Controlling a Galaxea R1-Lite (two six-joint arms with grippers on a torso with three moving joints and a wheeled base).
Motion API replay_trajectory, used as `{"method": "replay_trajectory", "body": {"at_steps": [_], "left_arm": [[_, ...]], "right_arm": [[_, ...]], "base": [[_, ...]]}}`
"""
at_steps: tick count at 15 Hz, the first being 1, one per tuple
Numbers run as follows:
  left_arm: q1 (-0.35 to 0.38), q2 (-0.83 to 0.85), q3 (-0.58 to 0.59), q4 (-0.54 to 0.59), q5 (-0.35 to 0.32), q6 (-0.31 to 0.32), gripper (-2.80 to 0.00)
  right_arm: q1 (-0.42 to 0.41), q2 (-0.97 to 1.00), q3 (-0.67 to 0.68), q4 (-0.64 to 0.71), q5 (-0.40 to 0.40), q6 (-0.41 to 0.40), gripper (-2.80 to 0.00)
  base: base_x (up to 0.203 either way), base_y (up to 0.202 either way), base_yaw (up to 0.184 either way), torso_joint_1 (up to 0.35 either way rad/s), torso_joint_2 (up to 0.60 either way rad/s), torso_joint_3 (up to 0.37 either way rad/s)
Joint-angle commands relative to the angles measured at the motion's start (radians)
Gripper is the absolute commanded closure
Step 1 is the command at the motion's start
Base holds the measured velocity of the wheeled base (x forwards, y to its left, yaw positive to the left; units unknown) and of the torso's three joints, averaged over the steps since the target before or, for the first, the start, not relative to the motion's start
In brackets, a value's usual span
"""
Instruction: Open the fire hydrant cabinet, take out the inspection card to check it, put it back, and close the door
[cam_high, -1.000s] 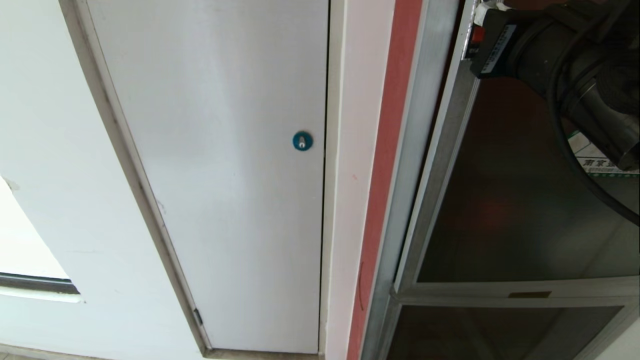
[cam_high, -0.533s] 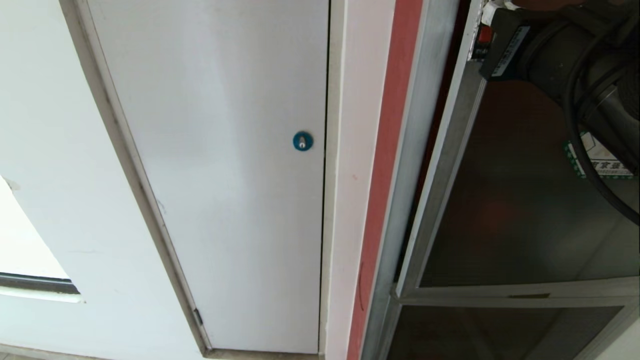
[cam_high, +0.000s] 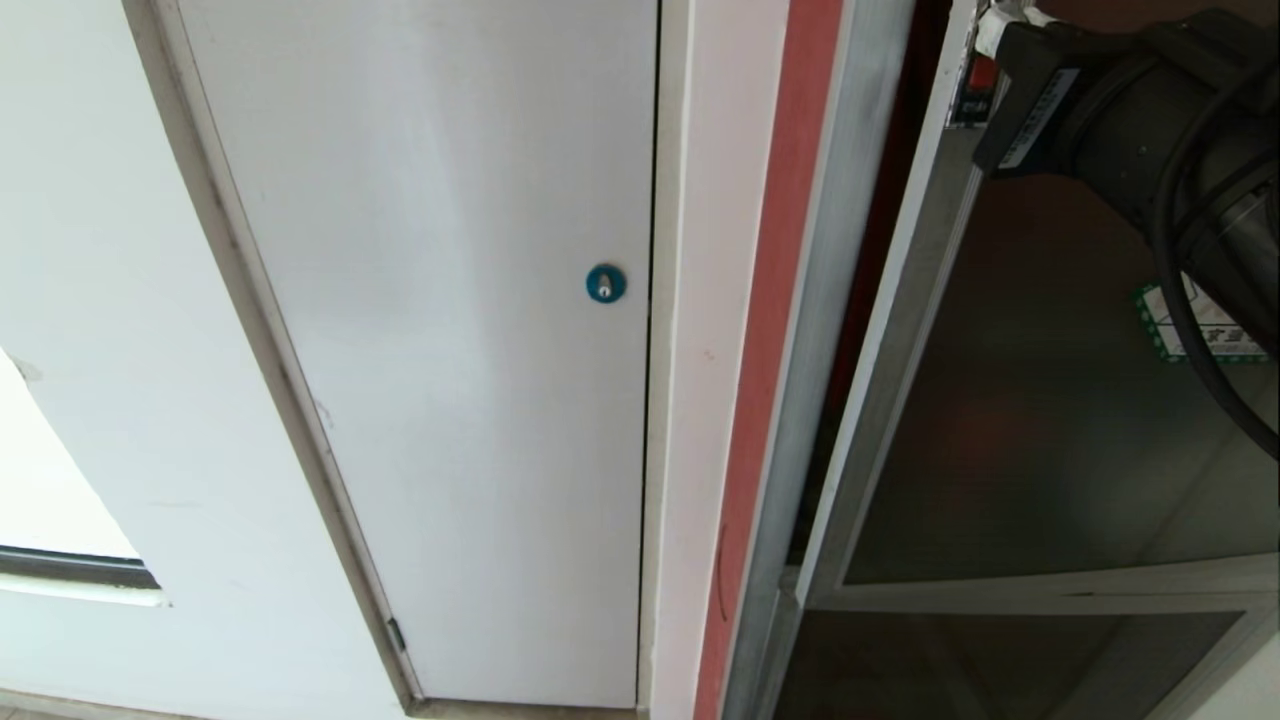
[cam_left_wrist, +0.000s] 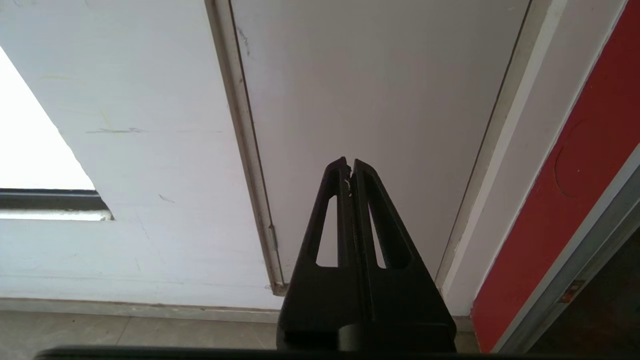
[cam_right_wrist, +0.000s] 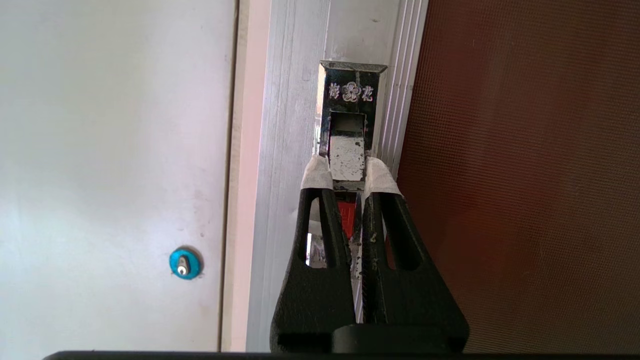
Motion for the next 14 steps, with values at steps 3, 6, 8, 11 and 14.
{"method": "replay_trajectory", "body": {"at_steps": [3,6,8,11,14], "left_arm": [[0.000,0.001,0.014,0.000,0.000,0.000,0.00],[0.000,0.001,0.014,0.000,0.000,0.000,0.00],[0.000,0.000,0.013,0.000,0.000,0.000,0.00],[0.000,0.001,0.014,0.000,0.000,0.000,0.00],[0.000,0.000,0.014,0.000,0.000,0.000,0.00]], "right_arm": [[0.000,0.003,0.012,0.004,-0.004,-0.003,0.00],[0.000,0.002,0.012,0.003,-0.004,-0.003,-2.80],[0.004,0.002,0.012,0.003,-0.003,-0.003,-2.80],[0.015,0.002,0.012,0.001,-0.004,-0.003,-2.80],[0.022,-0.002,0.013,0.001,-0.004,-0.004,-2.80]], "base": [[0.000,0.000,0.000,0.000,0.00,0.000],[0.000,0.000,0.000,0.000,0.00,0.000],[0.000,0.000,0.000,0.000,0.00,0.000],[0.000,0.000,0.000,0.000,0.00,0.000],[0.000,0.000,0.000,0.000,0.00,0.000]]}}
